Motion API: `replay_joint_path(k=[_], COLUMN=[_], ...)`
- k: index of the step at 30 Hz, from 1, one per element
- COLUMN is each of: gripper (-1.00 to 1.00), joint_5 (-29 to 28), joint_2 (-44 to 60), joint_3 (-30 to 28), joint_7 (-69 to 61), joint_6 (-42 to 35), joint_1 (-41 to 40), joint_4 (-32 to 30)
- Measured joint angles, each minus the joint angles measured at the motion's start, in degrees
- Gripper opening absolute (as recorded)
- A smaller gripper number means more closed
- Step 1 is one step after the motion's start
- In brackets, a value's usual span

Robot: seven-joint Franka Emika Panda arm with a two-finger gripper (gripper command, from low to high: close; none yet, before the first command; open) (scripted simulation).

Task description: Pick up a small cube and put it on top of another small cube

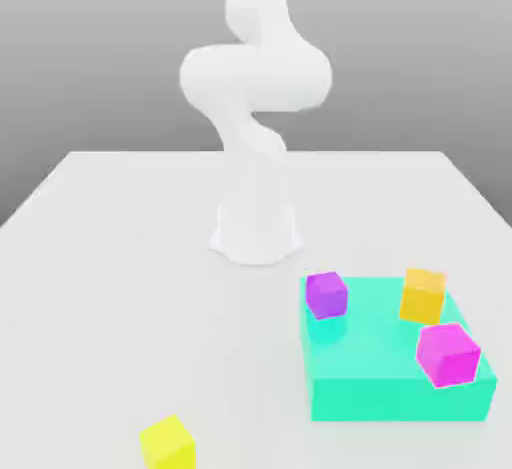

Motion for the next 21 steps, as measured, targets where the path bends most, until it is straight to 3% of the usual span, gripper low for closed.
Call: replay_joint_path(k=[11,21], gripper=[0.0,0.0], joint_5=[2.8,8.9], joint_2=[23.0,44.0], joint_3=[-9.6,-12.5], joint_7=[-20.0,-40.5], joint_6=[8.4,15.7], joint_1=[5.8,4.9], joint_4=[-2.3,-4.3])
